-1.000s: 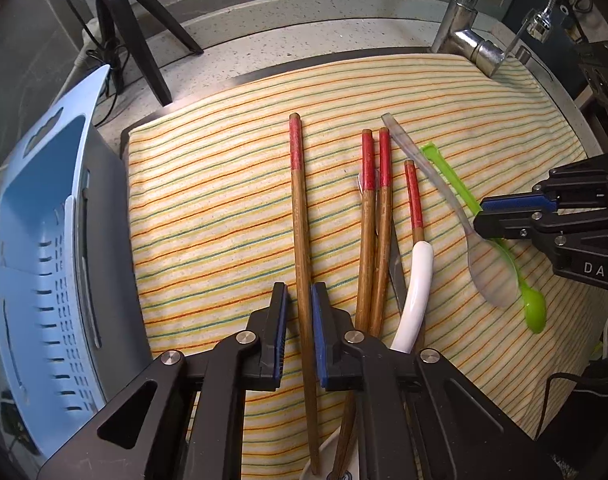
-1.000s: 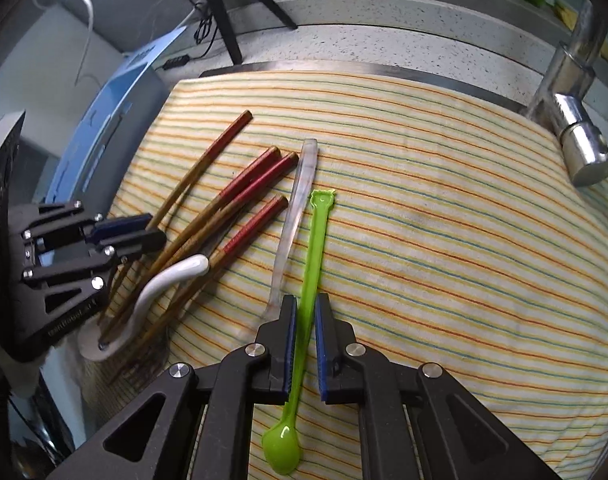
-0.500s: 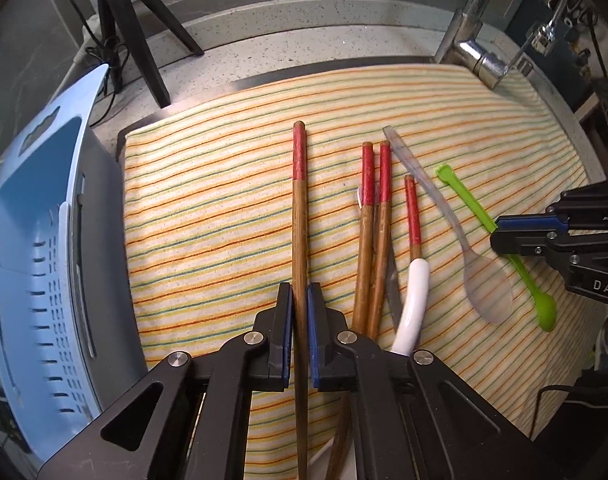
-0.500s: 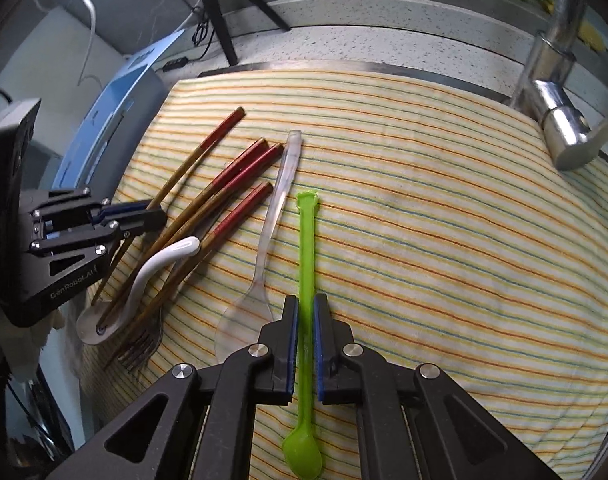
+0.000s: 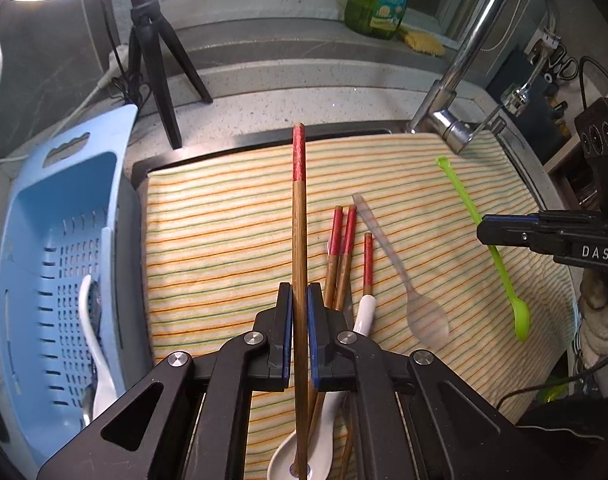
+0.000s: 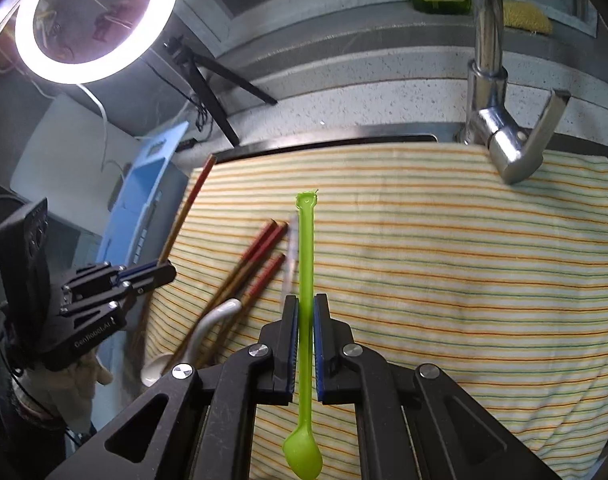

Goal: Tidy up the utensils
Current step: 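Carry the green spoon and chopstick into the blue basket and open both grippers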

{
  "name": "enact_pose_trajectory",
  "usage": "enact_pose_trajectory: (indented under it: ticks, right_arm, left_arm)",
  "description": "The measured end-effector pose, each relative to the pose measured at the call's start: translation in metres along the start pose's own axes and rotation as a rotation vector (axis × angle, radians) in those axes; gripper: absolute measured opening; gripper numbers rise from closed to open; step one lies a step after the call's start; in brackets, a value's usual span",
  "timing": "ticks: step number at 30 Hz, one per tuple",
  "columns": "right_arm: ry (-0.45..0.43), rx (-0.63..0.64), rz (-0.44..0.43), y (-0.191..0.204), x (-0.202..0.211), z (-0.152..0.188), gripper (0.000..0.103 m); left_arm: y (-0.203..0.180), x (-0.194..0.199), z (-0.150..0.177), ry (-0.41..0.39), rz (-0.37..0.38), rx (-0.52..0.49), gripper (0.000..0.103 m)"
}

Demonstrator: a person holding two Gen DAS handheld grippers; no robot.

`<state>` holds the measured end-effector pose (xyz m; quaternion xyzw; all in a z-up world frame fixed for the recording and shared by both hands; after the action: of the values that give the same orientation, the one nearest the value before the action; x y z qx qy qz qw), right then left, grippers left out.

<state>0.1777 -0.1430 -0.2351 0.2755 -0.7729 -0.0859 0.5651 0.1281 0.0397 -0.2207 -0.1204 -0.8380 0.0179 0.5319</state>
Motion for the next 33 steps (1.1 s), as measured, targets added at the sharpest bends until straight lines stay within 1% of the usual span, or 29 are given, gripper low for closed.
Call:
enact_pose_trajectory:
  ticks: [3,6,11,15,18,21,27,33]
  right_arm:
    - [-0.016,0.0,-0.039,0.017,0.002,-0.011,0.006]
    - [-0.033,0.016,-0.077,0.044,0.001,-0.022,0.006]
    - [-0.047,0.056,-0.128,0.093,-0.012,-0.038,0.006]
    - [-0.049,0.099,-0.157,0.136,-0.031,-0.048,0.006]
    - [-0.034,0.11,-0.186,0.166,-0.05,-0.055,0.006]
    - [-0.024,0.117,-0.193,0.191,-0.069,-0.059,0.006]
    - [0.028,0.068,-0.222,0.221,-0.112,-0.066,0.006]
    - [0.058,0.051,-0.201,0.233,-0.144,-0.067,0.006]
  left_arm:
    - [0.011,0.012,-0.002,-0.018,-0.003,0.011,0.006]
    - [0.027,0.026,0.001,-0.035,-0.015,0.028,0.006]
    - [0.066,0.047,0.013,-0.051,-0.065,0.08,0.006]
    - [0.097,0.06,0.023,-0.064,-0.088,0.133,0.006]
    - [0.12,0.066,0.027,-0.07,-0.106,0.164,0.006]
    - [0.142,0.068,0.03,-0.071,-0.112,0.197,0.006]
    - [0.172,0.063,0.032,-0.06,-0.103,0.238,0.006]
    - [0.188,0.052,0.031,-0.041,-0.093,0.25,0.006]
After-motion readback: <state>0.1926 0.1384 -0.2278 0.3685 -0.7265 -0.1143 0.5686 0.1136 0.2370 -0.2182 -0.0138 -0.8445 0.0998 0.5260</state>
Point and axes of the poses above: each gripper's, at about its wrist camera, not at the fingertips, and x roughly against the way its jaws point, y to its left, z to its underside, the point moved 6 cm from there along -x, roughly the way its jaws point, and after that the axes turned 3 degrees about x, right-handed, at the moved point
